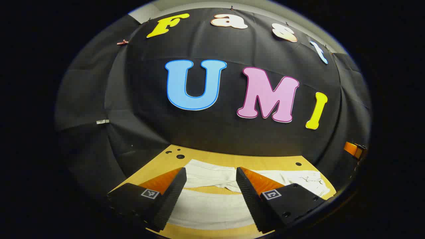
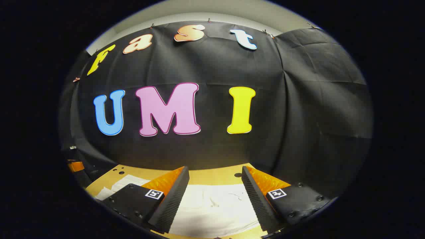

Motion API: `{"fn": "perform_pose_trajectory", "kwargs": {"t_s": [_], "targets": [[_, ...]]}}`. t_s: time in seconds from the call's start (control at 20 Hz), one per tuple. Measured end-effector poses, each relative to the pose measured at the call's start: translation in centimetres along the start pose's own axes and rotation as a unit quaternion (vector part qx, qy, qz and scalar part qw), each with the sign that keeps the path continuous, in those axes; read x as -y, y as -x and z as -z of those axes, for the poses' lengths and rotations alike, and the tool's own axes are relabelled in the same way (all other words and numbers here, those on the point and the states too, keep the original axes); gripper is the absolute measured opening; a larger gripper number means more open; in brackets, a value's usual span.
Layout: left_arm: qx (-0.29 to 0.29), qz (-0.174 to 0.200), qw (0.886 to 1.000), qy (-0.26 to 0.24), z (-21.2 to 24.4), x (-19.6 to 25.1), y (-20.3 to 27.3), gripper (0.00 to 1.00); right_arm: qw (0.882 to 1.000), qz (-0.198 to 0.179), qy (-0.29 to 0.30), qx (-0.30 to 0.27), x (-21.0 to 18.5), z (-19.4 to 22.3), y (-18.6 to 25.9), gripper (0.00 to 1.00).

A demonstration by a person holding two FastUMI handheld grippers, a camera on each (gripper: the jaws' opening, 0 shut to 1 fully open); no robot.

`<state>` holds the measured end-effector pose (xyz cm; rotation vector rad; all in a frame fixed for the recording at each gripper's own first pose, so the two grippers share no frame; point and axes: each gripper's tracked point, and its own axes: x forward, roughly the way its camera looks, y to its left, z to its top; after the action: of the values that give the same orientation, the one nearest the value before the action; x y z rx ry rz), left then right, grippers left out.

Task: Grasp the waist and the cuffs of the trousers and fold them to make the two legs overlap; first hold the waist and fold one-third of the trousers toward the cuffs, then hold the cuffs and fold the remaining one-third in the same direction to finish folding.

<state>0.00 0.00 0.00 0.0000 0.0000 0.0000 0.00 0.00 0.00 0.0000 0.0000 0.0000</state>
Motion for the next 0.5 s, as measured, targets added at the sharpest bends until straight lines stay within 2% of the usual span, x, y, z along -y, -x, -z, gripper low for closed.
{"fn": "perform_pose_trajectory", "kwargs": {"t_s": [0.2, 0.5], "targets": [[-0.011, 0.032, 0.999, -0.03, 0.2, 0.3, -1.5, 0.96, 0.999, 0.033, 0.014, 0.013, 0.8, -0.8, 0.3, 0.97], [-0.024, 0.069, 0.997, -0.031, 1.0, 2.0, -2.5, 0.96, 0.997, 0.058, 0.053, -0.005, 2.5, 1.2, 2.1, 0.98]]}}
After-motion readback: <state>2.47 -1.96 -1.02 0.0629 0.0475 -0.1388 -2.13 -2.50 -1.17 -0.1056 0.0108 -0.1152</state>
